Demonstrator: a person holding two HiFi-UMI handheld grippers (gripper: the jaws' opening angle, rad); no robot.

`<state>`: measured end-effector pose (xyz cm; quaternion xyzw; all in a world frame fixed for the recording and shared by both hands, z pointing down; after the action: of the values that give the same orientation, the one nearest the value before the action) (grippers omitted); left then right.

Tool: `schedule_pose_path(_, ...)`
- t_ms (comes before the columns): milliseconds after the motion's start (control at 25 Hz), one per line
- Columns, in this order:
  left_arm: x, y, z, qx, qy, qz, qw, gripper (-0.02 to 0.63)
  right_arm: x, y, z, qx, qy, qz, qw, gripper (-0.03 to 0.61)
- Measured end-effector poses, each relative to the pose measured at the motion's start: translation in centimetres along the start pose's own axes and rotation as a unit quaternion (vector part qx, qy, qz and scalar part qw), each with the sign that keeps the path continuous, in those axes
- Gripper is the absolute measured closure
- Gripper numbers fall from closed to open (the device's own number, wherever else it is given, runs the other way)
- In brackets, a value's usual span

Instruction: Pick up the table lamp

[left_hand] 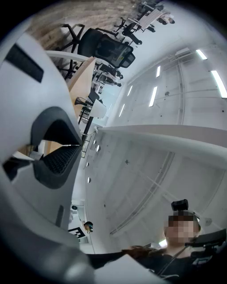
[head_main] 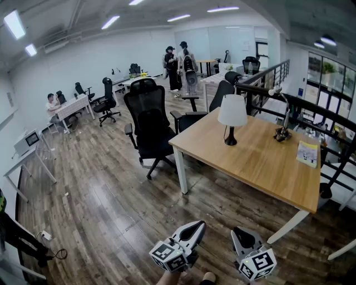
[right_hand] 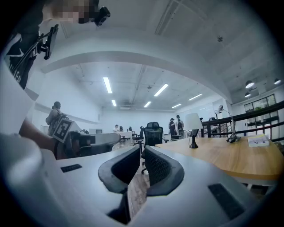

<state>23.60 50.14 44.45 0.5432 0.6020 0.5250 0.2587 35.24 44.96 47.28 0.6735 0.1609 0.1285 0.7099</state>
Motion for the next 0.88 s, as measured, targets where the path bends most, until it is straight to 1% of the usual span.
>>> schedule_pose_path(200,-4.5,-1.1,-4.5,-0.016,0.009,-0.009,0.9998,0.6,-5.3,-1.1,3.0,0.001,0.001,0.008,1.0,0.526)
schedule_pose_path(320,-6.4,-1.0,-6.8,-0.019,0.004,-0.019,0.9996,0.6,-7.9,-1.2,4.7,-0.003,0.0,0.009,1.0,0.526)
schedule_pose_path(360,-6.9,-0.9,-7.5,-0.022,0.001,-0.023,0.9995,0.6,-8.5,-1.2,5.1,-0.003,-0.001,0.009,1.0,0.526)
schedule_pose_path(480,-8.1,-1.0,-8.8,-0.024,0.002,-0.021,0.9995,0.6,-10.1,-1.0,6.3,-0.007,-0.001,0.008,1.0,0.526)
schedule_pose_path(640,-9.0,-0.1,-11.0,-0.024,-0.011,-0.044,0.9987,0.6,-12.0,-0.7,7.1,-0.013,-0.002,0.003,1.0,0.526)
schedule_pose_path(880,-10.7,0.2,-14.3,-0.015,-0.006,-0.048,0.9987,0.6,-14.8,-0.4,9.1,-0.025,0.0,0.005,1.0,0.526)
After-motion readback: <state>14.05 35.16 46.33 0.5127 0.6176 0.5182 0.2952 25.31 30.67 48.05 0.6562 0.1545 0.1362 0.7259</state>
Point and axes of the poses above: the fingertips, and each gripper's own axes: x backward along the fingers, z to its right, y out of its underside, the point moved 2 cm from there along x, backward along the fingers, and after that the axes turned 7 degrees about y, right-handed, at the moved point
